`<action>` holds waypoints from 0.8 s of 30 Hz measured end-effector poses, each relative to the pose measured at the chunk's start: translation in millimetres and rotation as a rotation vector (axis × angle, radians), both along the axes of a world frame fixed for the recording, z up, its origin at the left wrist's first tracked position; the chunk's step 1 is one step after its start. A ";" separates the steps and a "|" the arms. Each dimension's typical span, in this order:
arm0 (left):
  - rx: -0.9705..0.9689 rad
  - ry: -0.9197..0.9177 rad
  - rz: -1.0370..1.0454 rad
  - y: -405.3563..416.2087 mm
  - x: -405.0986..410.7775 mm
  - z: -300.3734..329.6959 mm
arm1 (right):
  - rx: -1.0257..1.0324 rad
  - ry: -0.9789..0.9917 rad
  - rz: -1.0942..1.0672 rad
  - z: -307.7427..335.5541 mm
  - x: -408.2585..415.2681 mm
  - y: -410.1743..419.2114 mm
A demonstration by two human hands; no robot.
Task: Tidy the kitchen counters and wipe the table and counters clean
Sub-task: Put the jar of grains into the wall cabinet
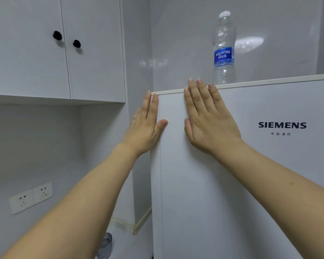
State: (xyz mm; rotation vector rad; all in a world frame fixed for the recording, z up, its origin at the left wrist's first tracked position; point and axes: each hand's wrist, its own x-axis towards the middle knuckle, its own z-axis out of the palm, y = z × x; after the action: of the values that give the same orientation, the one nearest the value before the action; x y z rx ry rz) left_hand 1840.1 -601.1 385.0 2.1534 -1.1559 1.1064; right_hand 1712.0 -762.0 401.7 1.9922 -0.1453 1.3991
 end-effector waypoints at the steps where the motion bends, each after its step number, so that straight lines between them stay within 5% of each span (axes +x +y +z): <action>1: -0.008 0.001 0.021 -1.4 -0.1 -1.6 | 0.001 0.003 -0.004 0.2 -0.5 0.2; 7: 0.103 0.024 0.150 6.1 -8.8 7.5 | 0.026 0.045 0.012 2.4 -4.5 2.2; 13: 0.220 -0.045 0.336 50.8 -42.7 9.2 | 0.100 0.109 0.271 2.5 -13.2 22.7; 24: 0.362 0.092 0.935 263.7 -180.8 -23.0 | 0.256 0.344 0.850 -40.3 -21.9 203.1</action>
State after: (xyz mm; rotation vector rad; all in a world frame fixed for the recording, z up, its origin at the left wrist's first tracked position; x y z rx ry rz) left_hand 1659.3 -337.4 362.0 3.1182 -0.2587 1.1616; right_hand 1690.0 -558.9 361.5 2.6271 0.7997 1.5248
